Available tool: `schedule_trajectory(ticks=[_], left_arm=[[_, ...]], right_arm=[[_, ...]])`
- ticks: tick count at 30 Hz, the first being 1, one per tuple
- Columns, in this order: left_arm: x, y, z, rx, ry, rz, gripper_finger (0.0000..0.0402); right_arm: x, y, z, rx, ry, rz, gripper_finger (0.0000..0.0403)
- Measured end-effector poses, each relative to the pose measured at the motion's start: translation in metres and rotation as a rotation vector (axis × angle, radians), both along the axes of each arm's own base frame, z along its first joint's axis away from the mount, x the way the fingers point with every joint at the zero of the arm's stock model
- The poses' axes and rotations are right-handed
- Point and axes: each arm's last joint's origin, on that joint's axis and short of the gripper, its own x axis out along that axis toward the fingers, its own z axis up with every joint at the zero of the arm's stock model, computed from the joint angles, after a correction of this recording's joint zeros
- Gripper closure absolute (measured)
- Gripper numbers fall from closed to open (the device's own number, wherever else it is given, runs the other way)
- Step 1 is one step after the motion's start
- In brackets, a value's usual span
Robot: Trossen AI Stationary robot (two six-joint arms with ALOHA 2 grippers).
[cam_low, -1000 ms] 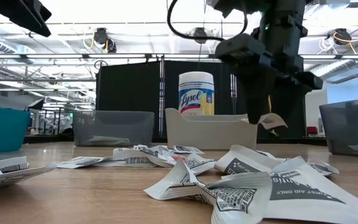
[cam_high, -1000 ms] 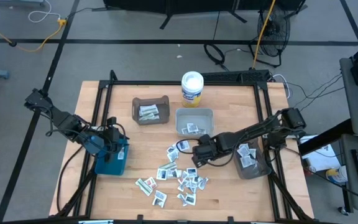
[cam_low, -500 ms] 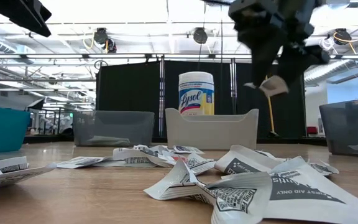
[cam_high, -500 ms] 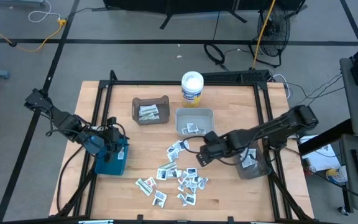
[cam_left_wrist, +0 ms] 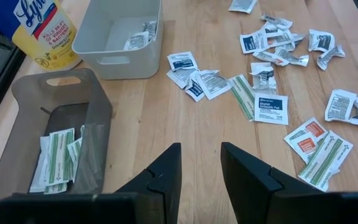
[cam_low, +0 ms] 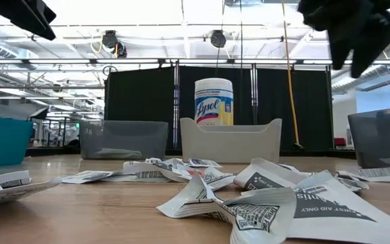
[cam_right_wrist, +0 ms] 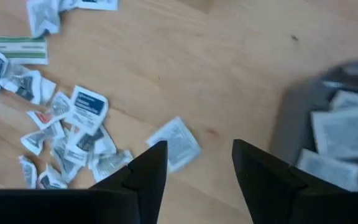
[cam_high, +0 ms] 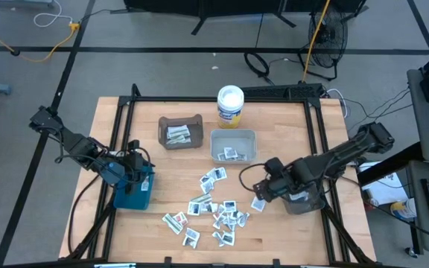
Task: Pick & Place First Aid Supplies
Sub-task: Put the blue alcohol pad into the bottom black bin
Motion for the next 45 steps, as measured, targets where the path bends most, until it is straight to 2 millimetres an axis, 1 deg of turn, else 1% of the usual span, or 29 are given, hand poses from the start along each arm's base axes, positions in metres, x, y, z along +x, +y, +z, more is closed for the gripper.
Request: schedule_trajectory(ticks=[3, 6, 9, 11, 13, 15, 18, 20, 22, 24, 31, 42, 45], left_arm=[[0.000, 0.000, 0.000, -0.001, 0.000, 0.000, 0.0284], [0.000, 0.000, 0.000, 0.002, -0.002, 0.004, 0.0284], [0.000, 0.000, 0.000, 0.003, -0.004, 0.007, 0.0284], [0.000, 0.000, 0.000, 0.002, -0.006, 0.008, 0.0284], [0.001, 0.000, 0.000, 0.000, -0.010, 0.010, 0.0284], [0.001, 0.000, 0.001, -0.004, -0.015, 0.020, 0.0284], [0.001, 0.000, 0.001, -0.016, -0.016, 0.030, 0.0284], [0.001, 0.000, 0.001, -0.026, -0.016, 0.036, 0.0284], [0.001, 0.000, 0.001, -0.032, -0.015, 0.039, 0.0284], [0.001, 0.000, 0.001, -0.035, -0.015, 0.040, 0.0284], [0.001, 0.001, 0.001, -0.030, -0.026, 0.063, 0.0284], [0.001, 0.001, 0.001, -0.049, -0.028, 0.081, 0.0284], [0.001, 0.001, 0.001, -0.056, -0.029, 0.087, 0.0284]], right_arm=[[-0.006, 0.005, 0.001, 0.002, 0.013, -0.016, 0.0234], [-0.001, 0.013, 0.002, 0.023, -0.052, 0.045, 0.0235], [0.017, 0.023, -0.007, 0.041, -0.177, 0.185, 0.0233], [0.032, 0.027, -0.019, 0.020, -0.260, 0.330, 0.0232], [0.046, 0.030, -0.033, -0.012, -0.316, 0.439, 0.0233], [0.052, 0.030, -0.049, -0.015, -0.276, 0.509, 0.0238], [0.056, 0.026, -0.072, 0.042, -0.135, 0.549, 0.0247], [0.054, 0.024, -0.081, 0.081, -0.052, 0.566, 0.0253], [0.055, 0.025, -0.088, 0.115, -0.011, 0.600, 0.0257], [0.054, 0.027, -0.091, 0.109, 0.008, 0.630, 0.0262], [0.047, 0.028, -0.092, 0.028, 0.060, 0.709, 0.0274], [0.050, 0.031, -0.111, 0.009, 0.122, 0.798, 0.0276], [0.049, 0.030, -0.112, 0.006, 0.144, 0.813, 0.0276]])
